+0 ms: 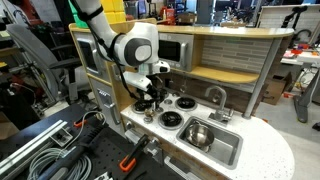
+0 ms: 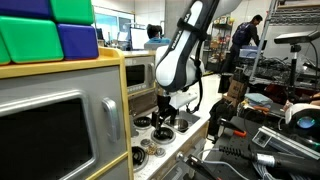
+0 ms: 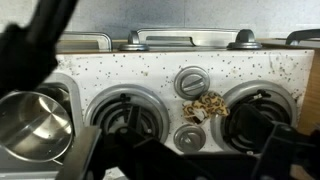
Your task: Put the doll in the pot in the sink
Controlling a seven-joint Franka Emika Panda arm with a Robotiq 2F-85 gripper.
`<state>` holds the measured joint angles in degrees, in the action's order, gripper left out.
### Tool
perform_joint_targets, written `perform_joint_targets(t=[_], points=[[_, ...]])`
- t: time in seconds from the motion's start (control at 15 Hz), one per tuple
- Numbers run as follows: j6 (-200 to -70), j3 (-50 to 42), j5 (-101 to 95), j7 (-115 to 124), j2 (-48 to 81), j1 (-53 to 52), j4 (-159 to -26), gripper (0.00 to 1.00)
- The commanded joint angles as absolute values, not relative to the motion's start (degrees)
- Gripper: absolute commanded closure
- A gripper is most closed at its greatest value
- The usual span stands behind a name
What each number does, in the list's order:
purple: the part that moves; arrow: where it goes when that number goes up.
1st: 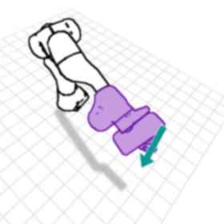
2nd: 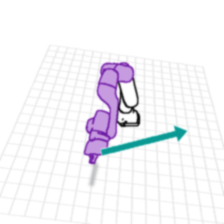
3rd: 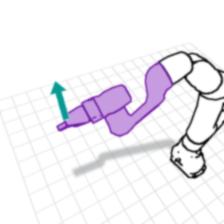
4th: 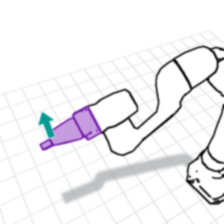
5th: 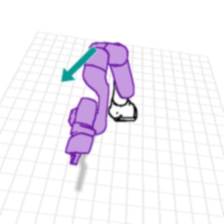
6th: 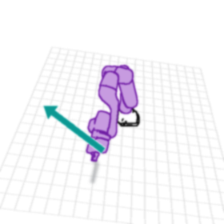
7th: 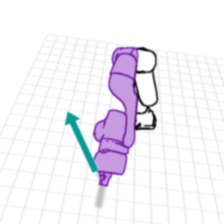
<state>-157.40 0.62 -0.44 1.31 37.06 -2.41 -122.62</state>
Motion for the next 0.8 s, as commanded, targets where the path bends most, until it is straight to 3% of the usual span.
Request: perform_joint_targets(t=[0.0,0.73], points=[[-158.9,1.8,0.7,2.6,42.4,-2.8,-117.7,0.00],[-151.8,1.0,0.8,8.8,56.2,-6.1,-101.9,0.00]])
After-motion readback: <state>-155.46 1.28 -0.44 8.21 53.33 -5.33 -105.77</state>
